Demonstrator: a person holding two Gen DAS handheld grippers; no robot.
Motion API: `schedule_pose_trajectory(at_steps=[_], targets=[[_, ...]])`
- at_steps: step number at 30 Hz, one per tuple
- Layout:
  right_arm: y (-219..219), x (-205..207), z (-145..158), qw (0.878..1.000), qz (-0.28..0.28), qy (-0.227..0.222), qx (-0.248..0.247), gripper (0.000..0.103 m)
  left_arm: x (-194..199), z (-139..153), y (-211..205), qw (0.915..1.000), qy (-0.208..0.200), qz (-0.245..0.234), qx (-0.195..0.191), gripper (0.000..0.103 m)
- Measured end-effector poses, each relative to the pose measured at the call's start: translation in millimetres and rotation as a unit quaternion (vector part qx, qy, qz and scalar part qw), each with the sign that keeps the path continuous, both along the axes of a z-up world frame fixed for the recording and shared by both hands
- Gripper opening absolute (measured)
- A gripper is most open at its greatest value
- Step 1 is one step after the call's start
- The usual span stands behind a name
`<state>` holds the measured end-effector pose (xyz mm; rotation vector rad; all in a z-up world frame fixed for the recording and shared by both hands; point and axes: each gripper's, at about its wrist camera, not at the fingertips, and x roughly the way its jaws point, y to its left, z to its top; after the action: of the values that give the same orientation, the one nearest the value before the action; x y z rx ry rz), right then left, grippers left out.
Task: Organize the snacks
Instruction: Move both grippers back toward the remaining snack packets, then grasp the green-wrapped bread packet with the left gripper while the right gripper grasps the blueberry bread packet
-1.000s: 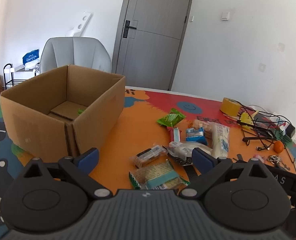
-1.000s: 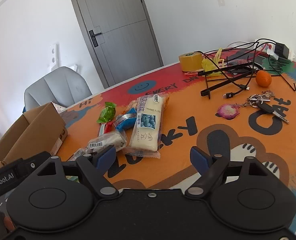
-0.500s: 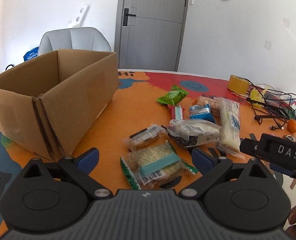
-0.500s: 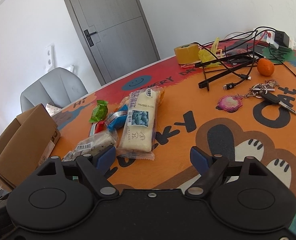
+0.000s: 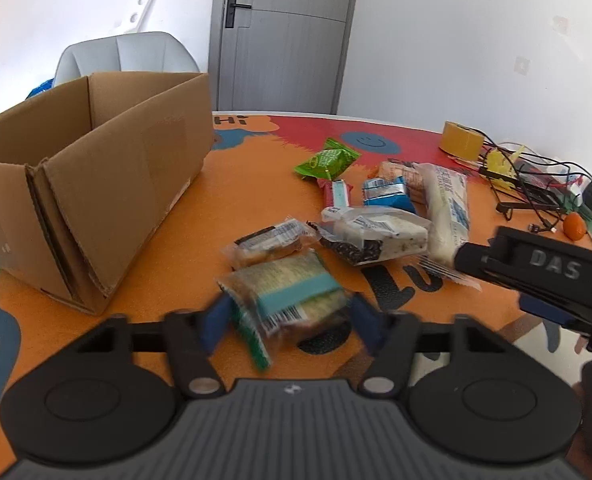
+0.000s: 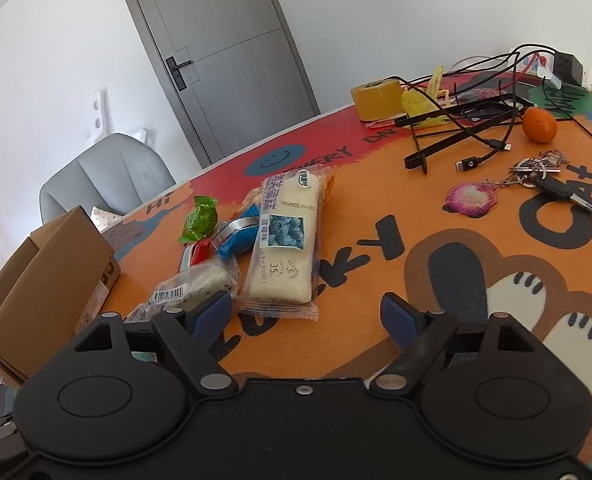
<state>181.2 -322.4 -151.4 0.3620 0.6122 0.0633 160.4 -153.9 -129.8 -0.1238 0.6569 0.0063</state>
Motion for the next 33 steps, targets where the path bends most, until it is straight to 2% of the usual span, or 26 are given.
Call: schedule_pose_trajectory(at_steps=[4,15,17,18,20,21,22,27,33], targets=[[6,3,2,1.000,0.007,-0.003,-0.004,0.082,-2,3,6,0.9999,-0.005,0.003,-0.013,0.050],[17,23,0,1.000,0.010,0.004,-0.006,0.081,-11,21,19,0.9985,-0.043,0.008,-0.032,0.048],[19,25,-1,1.000,0.014,0.007,-0.006,0.067,-13,24,21,0.9981,-0.051,0.011,-0.033,0.048],[19,26,-2,1.000,0.017,0.013,-0.005,0.051,-14,25,22,0.9980,-0.053,0.011,-0.033,0.048],[19,25,-3,1.000,0.017,0.016,-0.006,0.047,-14,26,22,0.9979,-0.054,0.012,-0.034,0.048],[18,24,-2,1.000,0.020,0.018,-0.005,0.036,-15,26,23,0.9978,-0.054,0.013,-0.035,0.048],[17,22,-2,1.000,0.022,0.020,-0.003,0.019,-16,26,24,0.9978,-0.054,0.013,-0.036,0.048],[11,9,-2,0.999,0.031,0.029,0.007,0.003,-20,29,25,0.9974,-0.060,0.017,-0.037,0.048],[6,-3,2,0.999,0.026,0.021,0.015,0.003,-26,35,29,0.9966,-0.070,0.022,-0.038,0.048]])
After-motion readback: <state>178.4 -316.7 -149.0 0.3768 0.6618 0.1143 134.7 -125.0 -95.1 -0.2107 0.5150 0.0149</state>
